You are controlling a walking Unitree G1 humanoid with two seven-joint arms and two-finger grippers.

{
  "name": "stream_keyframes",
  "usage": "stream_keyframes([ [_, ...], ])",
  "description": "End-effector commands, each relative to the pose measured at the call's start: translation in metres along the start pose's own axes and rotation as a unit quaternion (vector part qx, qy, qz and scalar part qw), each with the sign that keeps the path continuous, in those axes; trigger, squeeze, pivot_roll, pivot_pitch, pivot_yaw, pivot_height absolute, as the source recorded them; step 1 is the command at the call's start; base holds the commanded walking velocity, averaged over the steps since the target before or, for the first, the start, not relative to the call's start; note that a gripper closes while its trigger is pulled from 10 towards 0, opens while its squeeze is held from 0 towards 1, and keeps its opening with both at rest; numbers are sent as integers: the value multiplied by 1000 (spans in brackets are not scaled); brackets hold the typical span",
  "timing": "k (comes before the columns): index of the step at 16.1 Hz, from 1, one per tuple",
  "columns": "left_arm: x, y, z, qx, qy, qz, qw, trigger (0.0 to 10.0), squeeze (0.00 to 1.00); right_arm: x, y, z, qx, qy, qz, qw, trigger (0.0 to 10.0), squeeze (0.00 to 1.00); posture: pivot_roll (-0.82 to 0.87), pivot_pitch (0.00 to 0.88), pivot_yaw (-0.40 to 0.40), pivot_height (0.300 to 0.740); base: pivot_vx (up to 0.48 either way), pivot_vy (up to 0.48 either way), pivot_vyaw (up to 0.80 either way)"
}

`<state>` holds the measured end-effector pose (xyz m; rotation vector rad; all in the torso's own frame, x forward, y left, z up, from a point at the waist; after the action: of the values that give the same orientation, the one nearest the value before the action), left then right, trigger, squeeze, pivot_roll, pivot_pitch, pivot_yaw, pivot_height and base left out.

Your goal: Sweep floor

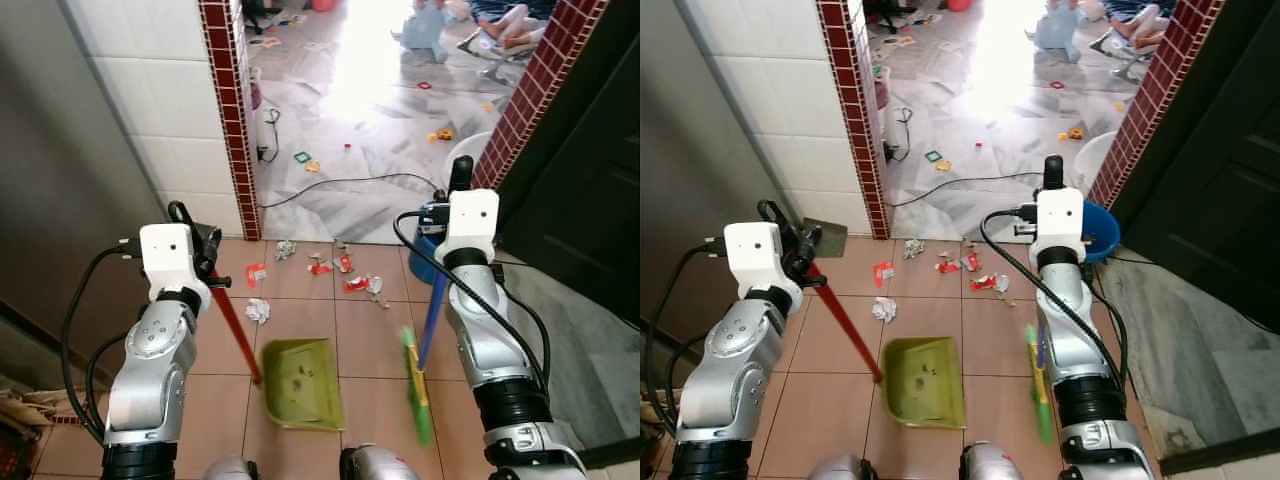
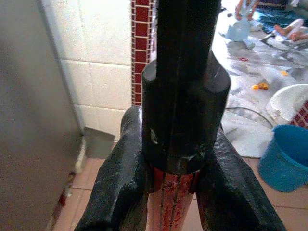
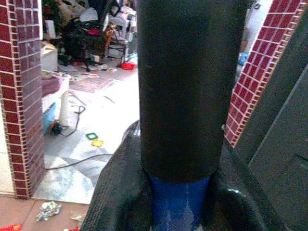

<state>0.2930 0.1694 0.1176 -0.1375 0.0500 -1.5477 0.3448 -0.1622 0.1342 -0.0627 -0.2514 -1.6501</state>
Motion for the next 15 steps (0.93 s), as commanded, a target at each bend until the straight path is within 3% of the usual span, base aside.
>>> stream_keyframes([
  [1,-4,-1,12,24,14,3,1000,10000,0,2,4,14,25,2,-3,1000,10000,0,-29,0,2,740,0,0,0],
  [5,-5,-8,10,20,19,8,1000,10000,0,-1,-3,8,16,3,13,1000,10000,0,-13,0,-12,740,0,0,0],
  [15,2,-5,11,22,14,2,1000,10000,0,0,0,10,16,2,17,1000,10000,0,-29,0,-28,740,0,0,0],
])
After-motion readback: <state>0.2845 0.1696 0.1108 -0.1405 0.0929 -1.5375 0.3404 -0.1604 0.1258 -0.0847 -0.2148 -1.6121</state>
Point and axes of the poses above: a point about 5 cm out from each wrist's last joint towards the gripper, its own y axis pointing out of the wrist towards the gripper, its own z axis along the axis of the wrist's last joint, x = y × z, the point moved 2 cm from there along y, pointing out of the wrist towards the gripper
